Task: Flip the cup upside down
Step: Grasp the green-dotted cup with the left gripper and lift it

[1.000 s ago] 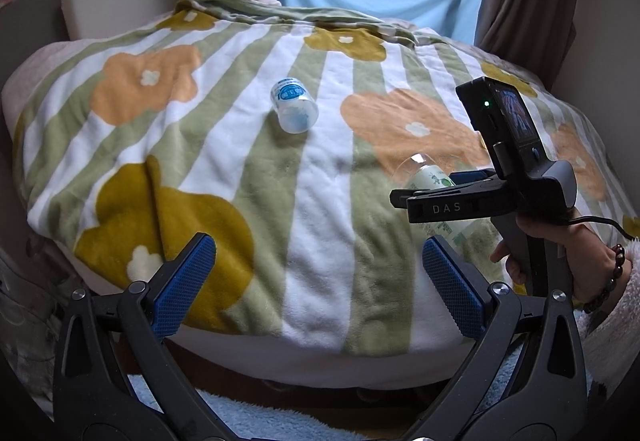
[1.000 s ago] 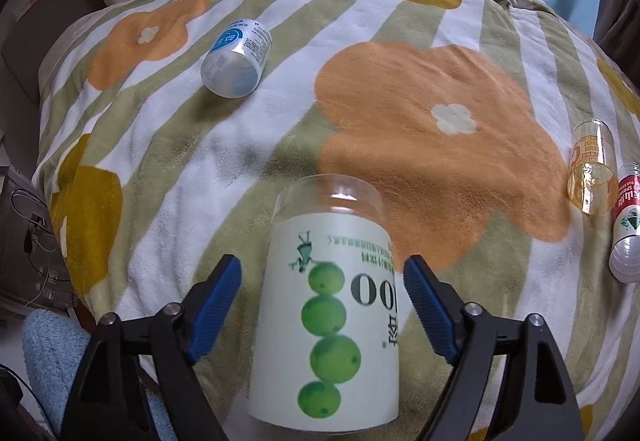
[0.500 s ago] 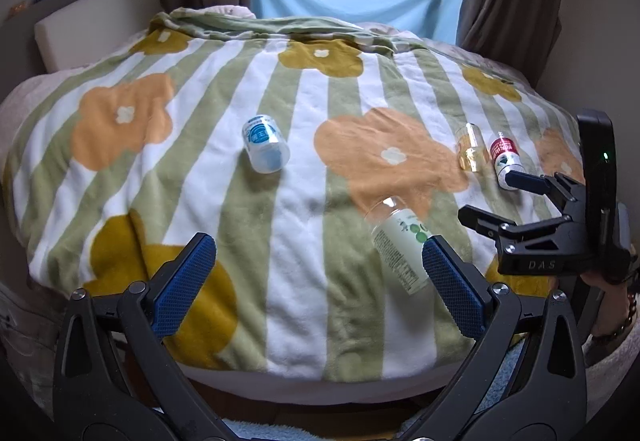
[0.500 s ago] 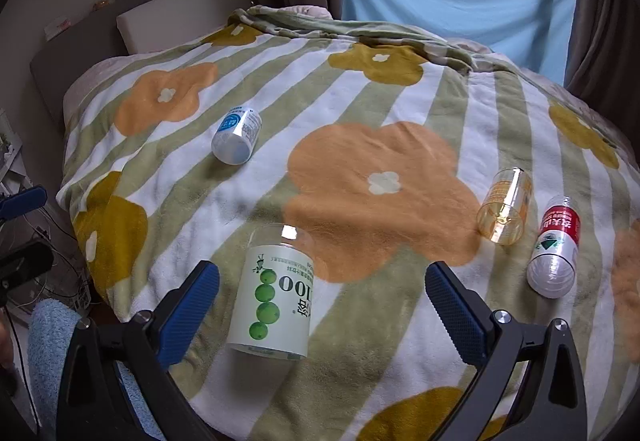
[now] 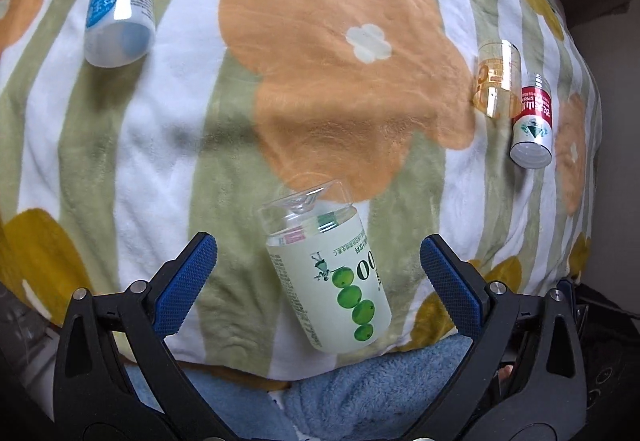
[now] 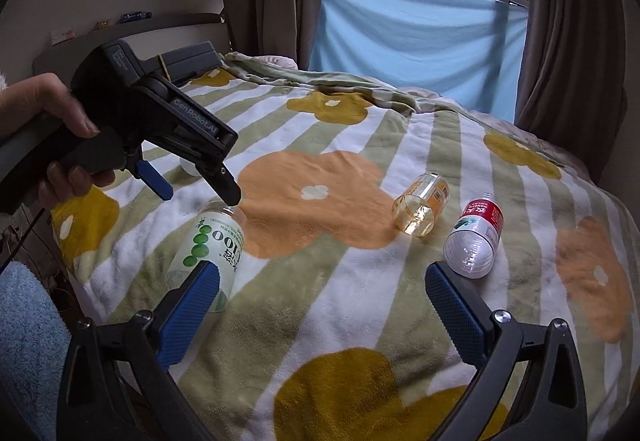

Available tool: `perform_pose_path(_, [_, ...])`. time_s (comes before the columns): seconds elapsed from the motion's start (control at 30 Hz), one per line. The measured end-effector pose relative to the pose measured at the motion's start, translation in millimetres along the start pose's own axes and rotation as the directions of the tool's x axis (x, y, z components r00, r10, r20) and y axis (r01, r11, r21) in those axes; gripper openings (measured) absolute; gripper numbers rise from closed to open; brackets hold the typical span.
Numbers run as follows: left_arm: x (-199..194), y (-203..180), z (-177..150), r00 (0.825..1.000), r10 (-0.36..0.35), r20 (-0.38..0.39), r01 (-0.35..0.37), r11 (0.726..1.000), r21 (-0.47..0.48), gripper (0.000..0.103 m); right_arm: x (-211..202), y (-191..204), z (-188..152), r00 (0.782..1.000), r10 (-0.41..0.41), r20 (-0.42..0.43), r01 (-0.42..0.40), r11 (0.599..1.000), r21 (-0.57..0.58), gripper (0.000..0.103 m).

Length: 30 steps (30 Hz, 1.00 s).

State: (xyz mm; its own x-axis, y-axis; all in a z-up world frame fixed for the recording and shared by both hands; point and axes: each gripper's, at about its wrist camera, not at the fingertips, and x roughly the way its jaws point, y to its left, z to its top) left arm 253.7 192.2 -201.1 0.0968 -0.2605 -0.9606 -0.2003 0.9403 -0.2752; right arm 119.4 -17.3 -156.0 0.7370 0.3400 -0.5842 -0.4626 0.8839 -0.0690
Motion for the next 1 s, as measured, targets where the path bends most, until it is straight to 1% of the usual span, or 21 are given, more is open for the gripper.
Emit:
perform_pose_path(0.07, [12.5, 1.4, 3.2, 0.999, 0.003, -0.032, -0.004, 1.000, -0.029, 0.100, 1.4, -3.2, -4.2, 1.000, 0.002, 0.004, -0.002, 1.000, -0.005, 0.103])
perform_pose_path(0.13, [23.7, 2.4, 5.4, 0.998, 0.024, -0.062, -0.027, 0.999, -0.043, 0.099, 2.8, -6.6, -8.3, 1.000, 0.009, 0.008, -0.009, 1.000, -0.002, 0.103])
perform_pose_path(0.2, [33.8, 4.7, 8.0, 0.994, 0.066, -0.086, -0.070, 0.996, -0.051, 0.095, 5.9, -9.5, -11.7, 1.000, 0.015, 0.009, -0.015, 1.000, 0.006, 0.103])
perform_pose_path(0.27, [42.1, 6.2, 9.2, 0.990, 0.092, -0.104, -0.098, 0.994, -0.054, 0.086, 10.4, -11.9, -13.6, 1.000, 0.026, 0.005, -0.026, 1.000, 0.014, 0.103])
perform_pose_path(0.3, [44.7, 7.4, 9.1, 0.990, 0.094, -0.107, -0.101, 0.993, -0.060, 0.084, 12.3, -12.1, -14.4, 1.000, 0.030, 0.003, -0.030, 0.999, 0.015, 0.103])
perform_pose_path(0.33, [46.6, 8.4, 8.6, 0.990, 0.087, -0.111, -0.095, 0.993, -0.067, 0.080, 14.2, -12.3, -15.5, 0.999, 0.034, 0.001, -0.034, 0.999, 0.014, 0.103])
perform_pose_path(0.37, [48.1, 9.1, 8.1, 0.991, 0.070, -0.115, -0.079, 0.994, -0.073, 0.073, 15.9, -12.3, -16.1, 0.999, 0.035, -0.002, -0.035, 0.999, 0.013, 0.103])
perform_pose_path(0.4, [48.9, 9.7, 7.6, 0.992, 0.051, -0.118, -0.061, 0.995, -0.079, 0.067, 17.2, -12.0, -17.0, 0.999, 0.034, -0.004, -0.034, 0.999, 0.011, 0.103])
perform_pose_path(0.53, [48.1, 7.7, 7.2, 0.992, 0.064, -0.108, -0.071, 0.996, -0.063, 0.066, 18.9, -14.0, -19.4, 0.999, 0.034, -0.002, -0.034, 0.999, 0.008, 0.103])
perform_pose_path(0.6, [50.4, 3.3, 8.9, 0.994, 0.064, -0.089, -0.069, 0.996, -0.053, 0.066, 18.9, -14.6, -19.9, 0.999, 0.035, -0.002, -0.035, 0.999, 0.009, 0.103])
perform_pose_path(0.67, [42.6, 2.1, 8.1, 0.995, 0.080, -0.057, -0.082, 0.996, -0.031, 0.066, 18.0, -15.9, -20.3, 0.999, 0.033, 0.001, -0.033, 0.999, 0.014, 0.103])
perform_pose_path(0.73, [31.8, -2.8, 3.7, 0.996, 0.093, 0.003, -0.093, 0.996, -0.002, 0.066, 16.8, -18.2, -20.9, 0.999, 0.033, 0.006, -0.033, 0.999, 0.023, 0.103])
perform_pose_path(0.8, [16.1, -5.0, -0.3, 0.993, 0.075, 0.091, -0.077, 0.997, 0.022, 0.066, 15.3, -20.8, -21.5, 0.999, 0.035, 0.011, -0.036, 0.999, 0.038, 0.103])
perform_pose_path(0.83, [6.7, -5.9, -3.8, 0.986, 0.061, 0.152, -0.068, 0.997, 0.041, 0.066, 14.4, -21.6, -21.9, 0.999, 0.038, 0.014, -0.039, 0.998, 0.048, 0.103])
perform_pose_path(0.87, [-3.9, -8.1, -7.9, 0.973, 0.055, 0.224, -0.072, 0.995, 0.071, 0.065, 13.2, -22.4, -22.2, 0.999, 0.042, 0.017, -0.043, 0.997, 0.057, 0.103])
perform_pose_path(0.9, [-13.5, -10.6, -13.2, 0.952, 0.072, 0.296, -0.107, 0.989, 0.103, 0.065, 12.1, -22.6, -22.7, 0.999, 0.046, 0.021, -0.047, 0.997, 0.065, 0.103])
perform_pose_path(0.93, [-20.9, -15.3, -20.0, 0.928, 0.096, 0.361, -0.153, 0.979, 0.133, 0.065, 10.4, -22.0, -23.3, 0.998, 0.049, 0.027, -0.051, 0.996, 0.069, 0.103])
perform_pose_path(1.0, [-33.6, -18.9, -26.9, 0.878, 0.100, 0.467, -0.212, 0.958, 0.193, 0.065, 9.2, -18.7, -23.9, 0.998, 0.047, 0.031, -0.049, 0.997, 0.064, 0.103])
